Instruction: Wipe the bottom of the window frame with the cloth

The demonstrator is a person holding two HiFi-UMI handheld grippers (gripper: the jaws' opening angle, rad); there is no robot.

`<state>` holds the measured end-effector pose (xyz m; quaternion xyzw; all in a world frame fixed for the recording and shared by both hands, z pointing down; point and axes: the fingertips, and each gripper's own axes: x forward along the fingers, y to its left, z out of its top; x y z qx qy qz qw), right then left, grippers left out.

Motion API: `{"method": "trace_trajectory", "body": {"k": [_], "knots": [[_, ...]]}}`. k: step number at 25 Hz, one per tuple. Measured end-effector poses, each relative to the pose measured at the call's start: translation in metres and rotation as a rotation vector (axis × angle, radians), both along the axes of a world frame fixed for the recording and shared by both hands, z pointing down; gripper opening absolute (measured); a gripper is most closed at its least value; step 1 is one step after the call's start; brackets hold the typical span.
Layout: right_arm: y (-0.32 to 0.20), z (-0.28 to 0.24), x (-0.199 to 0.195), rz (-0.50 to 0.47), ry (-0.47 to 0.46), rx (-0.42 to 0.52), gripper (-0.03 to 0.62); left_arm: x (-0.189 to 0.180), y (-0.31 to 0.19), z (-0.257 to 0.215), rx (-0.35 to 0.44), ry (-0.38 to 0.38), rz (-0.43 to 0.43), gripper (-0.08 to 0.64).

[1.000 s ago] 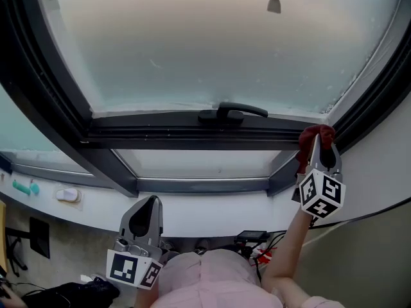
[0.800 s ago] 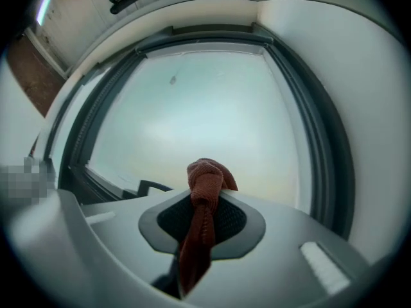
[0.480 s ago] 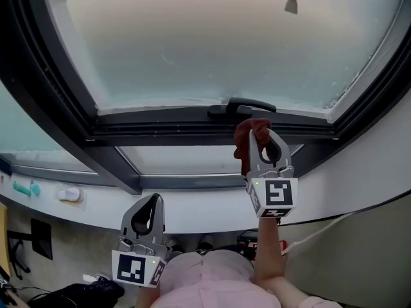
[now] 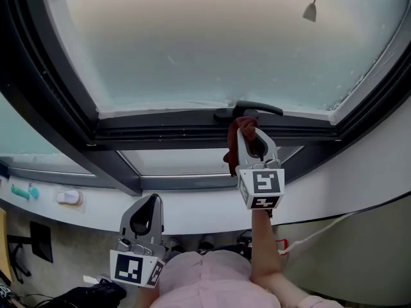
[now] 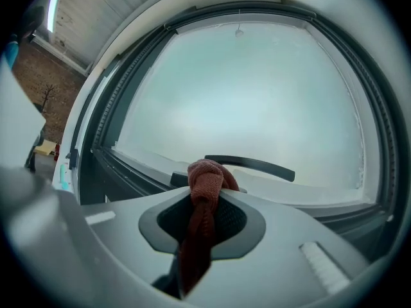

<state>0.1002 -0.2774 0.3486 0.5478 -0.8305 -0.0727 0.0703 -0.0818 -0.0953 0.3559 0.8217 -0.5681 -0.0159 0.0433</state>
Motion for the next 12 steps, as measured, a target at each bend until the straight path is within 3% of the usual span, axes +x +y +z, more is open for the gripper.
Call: {"method": "trace_trajectory", "body": {"k": [12], "knots": [[-0.002,0.001,0.000,-0.028,0.020,0.014,0.063,0.010,-0.014,-0.001,0.004,0.011,0.027,-0.005]]}}
